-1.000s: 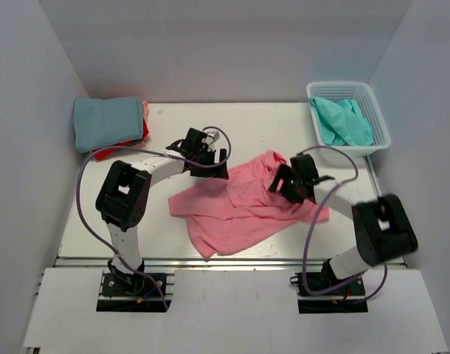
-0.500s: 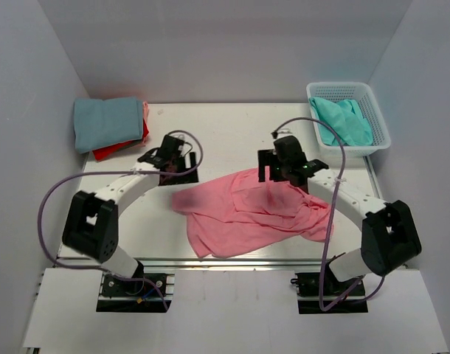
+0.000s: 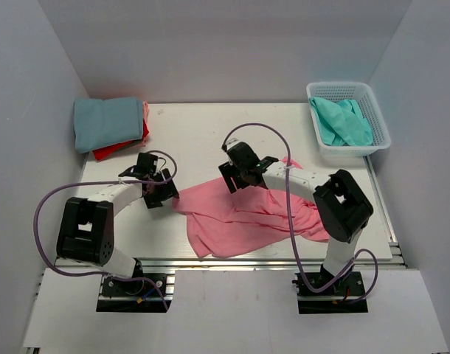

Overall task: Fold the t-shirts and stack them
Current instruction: Flatten out the tshirt, then grap the side of the flattened tshirt furthest away from the robot with both arms

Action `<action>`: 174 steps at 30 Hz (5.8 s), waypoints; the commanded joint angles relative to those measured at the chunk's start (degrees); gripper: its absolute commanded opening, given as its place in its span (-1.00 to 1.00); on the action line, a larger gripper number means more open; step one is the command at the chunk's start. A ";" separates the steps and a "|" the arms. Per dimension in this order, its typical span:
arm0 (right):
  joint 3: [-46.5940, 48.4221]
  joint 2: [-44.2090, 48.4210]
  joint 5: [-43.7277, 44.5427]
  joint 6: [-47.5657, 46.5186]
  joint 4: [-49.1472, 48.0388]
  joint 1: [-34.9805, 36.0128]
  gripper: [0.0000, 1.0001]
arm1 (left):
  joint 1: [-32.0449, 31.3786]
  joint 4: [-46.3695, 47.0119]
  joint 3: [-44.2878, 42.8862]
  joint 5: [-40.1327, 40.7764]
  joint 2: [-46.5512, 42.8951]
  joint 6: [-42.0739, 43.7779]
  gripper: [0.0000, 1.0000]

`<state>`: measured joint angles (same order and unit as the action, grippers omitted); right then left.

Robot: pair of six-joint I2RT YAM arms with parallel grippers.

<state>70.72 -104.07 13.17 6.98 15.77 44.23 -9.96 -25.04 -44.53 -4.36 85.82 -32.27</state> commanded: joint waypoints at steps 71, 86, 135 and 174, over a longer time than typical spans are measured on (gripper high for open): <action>24.62 30.24 46.69 -35.37 -36.63 -15.14 -1.00 | -0.24 20.20 -30.59 26.34 -30.63 21.19 -1.00; 41.86 39.73 23.49 -32.47 -22.10 -14.78 -1.00 | -0.24 17.74 -46.16 13.60 -34.84 26.21 -1.00; 24.81 -17.54 26.49 -14.90 -39.59 -25.94 -1.00 | 3.45 24.25 -41.31 16.67 27.94 12.49 -1.00; -8.83 19.95 9.07 18.32 7.96 -24.80 -1.00 | 7.06 19.24 -26.31 9.98 15.26 20.14 -1.00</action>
<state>64.64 -88.49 24.49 19.64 18.92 18.59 -3.16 -2.79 -72.77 3.92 103.81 -13.39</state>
